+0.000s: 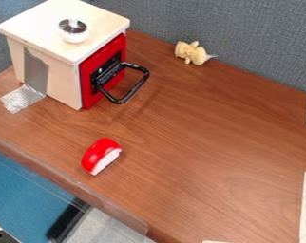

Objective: Open the drawer

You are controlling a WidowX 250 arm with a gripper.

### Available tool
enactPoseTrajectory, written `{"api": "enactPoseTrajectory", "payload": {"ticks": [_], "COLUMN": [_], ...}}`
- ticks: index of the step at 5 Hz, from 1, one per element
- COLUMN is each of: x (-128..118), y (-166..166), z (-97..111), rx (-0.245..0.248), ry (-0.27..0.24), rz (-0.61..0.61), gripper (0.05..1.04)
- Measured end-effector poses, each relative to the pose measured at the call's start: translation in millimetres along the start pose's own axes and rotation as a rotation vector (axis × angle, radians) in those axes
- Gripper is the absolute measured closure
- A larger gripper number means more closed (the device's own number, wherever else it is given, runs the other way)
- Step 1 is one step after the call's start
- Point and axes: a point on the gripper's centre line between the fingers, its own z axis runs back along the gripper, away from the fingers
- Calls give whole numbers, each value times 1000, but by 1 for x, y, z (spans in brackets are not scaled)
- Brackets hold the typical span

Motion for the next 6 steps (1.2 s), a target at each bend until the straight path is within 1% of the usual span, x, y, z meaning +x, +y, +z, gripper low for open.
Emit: {"api": "enactPoseTrajectory", "payload": {"ticks": [1,2,3,4,5,6], "x": [-3,-4,-4,-17,-39,-46], "y": [0,-11,-37,-66,-89,-95], "z": [-12,10,46,50,24,0], "rx": [-8,-53,-69,-79,-39,10], "ry": [36,11,-79,-80,-32,-4], "rz": [4,-17,-88,-175,-248,-271], "gripper": [83,83,83,83,83,83]}}
